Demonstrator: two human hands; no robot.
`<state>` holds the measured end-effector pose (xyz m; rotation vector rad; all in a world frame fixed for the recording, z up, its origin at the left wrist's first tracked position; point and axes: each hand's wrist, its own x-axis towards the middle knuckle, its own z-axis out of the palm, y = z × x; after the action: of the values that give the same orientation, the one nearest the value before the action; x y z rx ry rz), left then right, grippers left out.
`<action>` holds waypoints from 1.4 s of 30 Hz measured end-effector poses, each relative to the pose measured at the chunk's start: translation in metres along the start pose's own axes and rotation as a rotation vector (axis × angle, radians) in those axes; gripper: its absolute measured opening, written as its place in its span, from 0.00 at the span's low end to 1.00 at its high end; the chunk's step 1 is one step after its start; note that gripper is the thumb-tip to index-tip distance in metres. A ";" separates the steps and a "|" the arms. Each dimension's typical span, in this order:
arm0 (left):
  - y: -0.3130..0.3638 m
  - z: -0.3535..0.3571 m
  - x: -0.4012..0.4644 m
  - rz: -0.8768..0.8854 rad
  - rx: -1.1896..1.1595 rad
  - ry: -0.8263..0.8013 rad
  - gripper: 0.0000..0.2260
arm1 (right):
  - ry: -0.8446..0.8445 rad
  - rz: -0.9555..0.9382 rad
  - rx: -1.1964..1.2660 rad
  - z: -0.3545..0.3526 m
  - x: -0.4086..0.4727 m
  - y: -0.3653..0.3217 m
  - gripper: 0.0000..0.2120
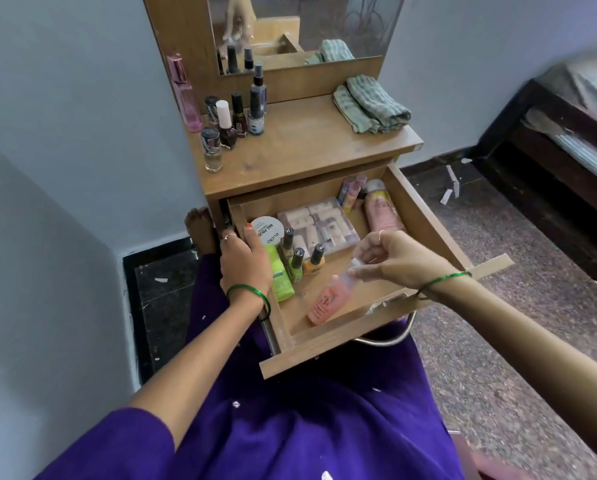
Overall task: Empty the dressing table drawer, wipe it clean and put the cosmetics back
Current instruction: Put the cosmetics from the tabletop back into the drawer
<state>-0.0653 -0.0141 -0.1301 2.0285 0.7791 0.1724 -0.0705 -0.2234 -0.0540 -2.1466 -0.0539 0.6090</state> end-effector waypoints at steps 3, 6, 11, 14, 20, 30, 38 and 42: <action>0.000 0.000 0.001 0.000 0.006 -0.001 0.19 | -0.056 0.036 -0.038 0.008 0.005 0.000 0.10; 0.000 -0.001 0.001 0.002 0.005 -0.002 0.18 | -0.116 0.079 -0.122 0.012 0.010 0.001 0.08; 0.001 -0.001 0.000 0.008 0.018 -0.002 0.18 | -0.190 0.105 -0.320 0.017 0.015 0.000 0.07; 0.000 -0.001 0.000 0.004 0.025 -0.004 0.18 | -0.225 0.125 -0.397 0.018 0.017 -0.002 0.05; -0.001 0.000 0.001 0.014 0.020 -0.002 0.18 | -0.239 0.130 -0.485 0.020 0.021 0.002 0.08; 0.000 0.000 0.001 0.019 0.024 0.004 0.18 | -0.279 0.179 -0.632 0.030 0.028 0.002 0.09; -0.002 0.001 0.002 0.026 0.014 0.006 0.18 | -0.290 0.210 -0.656 0.034 0.033 0.002 0.12; -0.001 0.000 0.000 0.018 0.025 0.007 0.18 | -0.300 0.220 -0.655 0.034 0.033 0.002 0.11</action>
<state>-0.0656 -0.0139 -0.1305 2.0603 0.7713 0.1806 -0.0570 -0.1913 -0.0858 -2.6866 -0.2063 1.1651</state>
